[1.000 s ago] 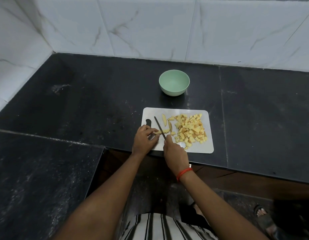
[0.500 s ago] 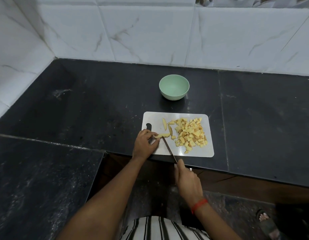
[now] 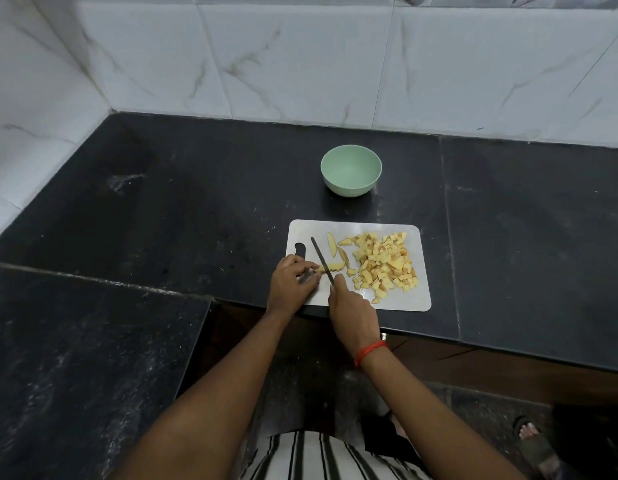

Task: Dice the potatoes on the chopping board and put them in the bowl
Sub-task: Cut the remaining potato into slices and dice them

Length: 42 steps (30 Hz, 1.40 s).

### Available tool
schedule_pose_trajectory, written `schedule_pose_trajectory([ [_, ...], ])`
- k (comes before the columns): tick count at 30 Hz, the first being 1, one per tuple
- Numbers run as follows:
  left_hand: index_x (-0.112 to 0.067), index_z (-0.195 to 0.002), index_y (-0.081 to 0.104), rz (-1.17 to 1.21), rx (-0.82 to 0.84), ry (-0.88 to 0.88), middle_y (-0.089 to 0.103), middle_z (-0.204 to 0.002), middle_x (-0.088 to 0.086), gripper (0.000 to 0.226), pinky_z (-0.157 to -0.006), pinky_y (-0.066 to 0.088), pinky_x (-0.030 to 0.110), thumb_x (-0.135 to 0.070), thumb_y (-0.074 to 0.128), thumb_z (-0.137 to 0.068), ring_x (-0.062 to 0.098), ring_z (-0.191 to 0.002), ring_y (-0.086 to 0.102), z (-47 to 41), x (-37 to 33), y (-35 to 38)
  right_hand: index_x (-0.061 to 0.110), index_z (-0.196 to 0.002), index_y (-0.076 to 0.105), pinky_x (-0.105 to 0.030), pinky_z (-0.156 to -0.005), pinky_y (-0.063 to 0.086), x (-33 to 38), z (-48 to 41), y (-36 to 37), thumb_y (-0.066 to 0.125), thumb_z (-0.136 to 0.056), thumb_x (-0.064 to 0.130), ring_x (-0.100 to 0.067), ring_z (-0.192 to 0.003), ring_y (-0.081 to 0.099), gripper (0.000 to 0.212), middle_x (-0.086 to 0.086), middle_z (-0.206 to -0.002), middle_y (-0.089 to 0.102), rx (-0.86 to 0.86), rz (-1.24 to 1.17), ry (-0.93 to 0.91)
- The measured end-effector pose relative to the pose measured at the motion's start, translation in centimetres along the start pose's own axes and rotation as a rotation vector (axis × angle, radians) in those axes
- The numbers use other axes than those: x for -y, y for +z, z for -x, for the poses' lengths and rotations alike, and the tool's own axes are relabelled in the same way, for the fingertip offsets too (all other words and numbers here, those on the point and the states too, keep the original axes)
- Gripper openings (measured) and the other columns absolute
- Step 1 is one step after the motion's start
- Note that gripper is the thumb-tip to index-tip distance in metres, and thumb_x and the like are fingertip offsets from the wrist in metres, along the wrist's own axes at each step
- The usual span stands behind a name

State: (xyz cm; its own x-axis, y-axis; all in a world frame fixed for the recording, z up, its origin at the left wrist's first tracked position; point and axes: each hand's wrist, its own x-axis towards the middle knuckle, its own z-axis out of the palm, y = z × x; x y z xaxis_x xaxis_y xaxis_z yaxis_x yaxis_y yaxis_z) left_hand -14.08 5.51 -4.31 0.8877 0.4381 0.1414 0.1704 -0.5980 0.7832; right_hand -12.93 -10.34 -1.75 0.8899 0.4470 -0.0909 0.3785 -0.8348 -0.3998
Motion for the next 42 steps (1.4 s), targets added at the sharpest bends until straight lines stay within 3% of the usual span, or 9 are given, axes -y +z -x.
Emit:
schedule_pose_trajectory([
  [4, -0.017, -0.101, 0.080, 0.001, 0.000, 0.003, 0.060, -0.093, -0.007, 0.016, -0.075, 0.044, 0.013, -0.023, 0.079, -0.087, 0.004, -0.093, 0.054, -0.1, 0.2, 0.0, 0.018, -0.129, 0.037, -0.032, -0.055, 0.038, -0.1, 0.6, -0.3, 0.035, -0.107, 0.027, -0.032, -0.071, 0.066, 0.024, -0.008, -0.080, 0.067, 0.041, 0.019, -0.008],
  [8, -0.017, -0.102, 0.079, -0.005, 0.008, -0.013, 0.059, -0.095, -0.008, 0.016, -0.074, 0.041, 0.008, -0.025, 0.078, -0.088, -0.001, -0.094, 0.052, 0.0, 0.3, 0.2, 0.023, -0.116, 0.033, -0.041, -0.056, 0.051, -1.8, 4.0, -0.1, 0.036, -0.106, 0.030, -0.037, -0.071, 0.067, 0.012, -0.009, -0.079, 0.068, 0.062, -0.031, 0.024],
  [11, -0.017, -0.100, 0.078, -0.022, 0.005, -0.016, 0.060, -0.096, -0.011, 0.015, -0.076, 0.047, 0.014, -0.025, 0.079, -0.087, -0.001, -0.094, 0.053, -0.2, 0.4, 0.2, 0.022, -0.107, 0.035, -0.045, -0.060, 0.055, -2.9, 6.8, -0.1, 0.033, -0.107, 0.033, -0.034, -0.070, 0.067, 0.011, -0.005, -0.077, 0.068, 0.052, -0.069, 0.033],
  [17, -0.020, -0.095, 0.076, 0.004, 0.017, -0.004, 0.062, -0.095, -0.011, 0.014, -0.072, 0.049, 0.016, -0.017, 0.079, -0.082, 0.004, -0.091, 0.058, 0.0, 0.3, -0.1, 0.021, -0.103, 0.036, -0.040, -0.050, 0.049, -2.0, 6.3, -0.8, 0.032, -0.107, 0.037, -0.031, -0.062, 0.065, 0.017, -0.002, -0.070, 0.064, -0.090, -0.141, 0.026],
  [20, -0.021, -0.095, 0.077, 0.016, 0.010, -0.007, 0.063, -0.095, -0.011, 0.012, -0.075, 0.052, 0.022, -0.016, 0.077, -0.084, 0.005, -0.092, 0.059, -0.1, 0.5, 0.0, 0.019, -0.110, 0.040, -0.040, -0.051, 0.047, -0.9, 3.5, -1.1, 0.032, -0.107, 0.034, -0.037, -0.066, 0.065, 0.018, -0.008, -0.072, 0.066, -0.093, -0.114, 0.029],
  [23, -0.020, -0.098, 0.079, 0.023, 0.014, -0.011, 0.062, -0.094, -0.010, 0.012, -0.074, 0.050, 0.021, -0.019, 0.077, -0.086, 0.003, -0.094, 0.057, -0.2, 0.5, 0.1, 0.018, -0.121, 0.039, -0.034, -0.051, 0.038, -0.1, 1.5, -1.1, 0.030, -0.108, 0.033, -0.033, -0.068, 0.066, 0.022, -0.008, -0.074, 0.066, -0.056, -0.082, 0.004],
  [29, -0.022, -0.101, 0.079, 0.003, 0.023, -0.002, 0.057, -0.092, -0.014, 0.014, -0.074, 0.047, 0.020, -0.025, 0.077, -0.088, 0.001, -0.094, 0.052, -0.2, 0.5, 0.1, 0.017, -0.119, 0.040, -0.032, -0.049, 0.029, 0.2, 0.6, -0.6, 0.031, -0.108, 0.032, -0.029, -0.063, 0.063, 0.021, 0.000, -0.067, 0.054, -0.007, -0.043, -0.008],
  [42, -0.021, -0.099, 0.078, -0.016, -0.003, -0.014, 0.058, -0.094, -0.011, 0.011, -0.076, 0.048, 0.024, -0.026, 0.076, -0.088, 0.004, -0.094, 0.052, -0.1, 0.4, 0.4, 0.022, -0.122, 0.029, -0.034, -0.053, 0.039, -0.9, 3.7, 0.0, 0.038, -0.105, 0.022, -0.032, -0.071, 0.069, 0.019, -0.005, -0.082, 0.068, 0.049, 0.071, -0.005],
])
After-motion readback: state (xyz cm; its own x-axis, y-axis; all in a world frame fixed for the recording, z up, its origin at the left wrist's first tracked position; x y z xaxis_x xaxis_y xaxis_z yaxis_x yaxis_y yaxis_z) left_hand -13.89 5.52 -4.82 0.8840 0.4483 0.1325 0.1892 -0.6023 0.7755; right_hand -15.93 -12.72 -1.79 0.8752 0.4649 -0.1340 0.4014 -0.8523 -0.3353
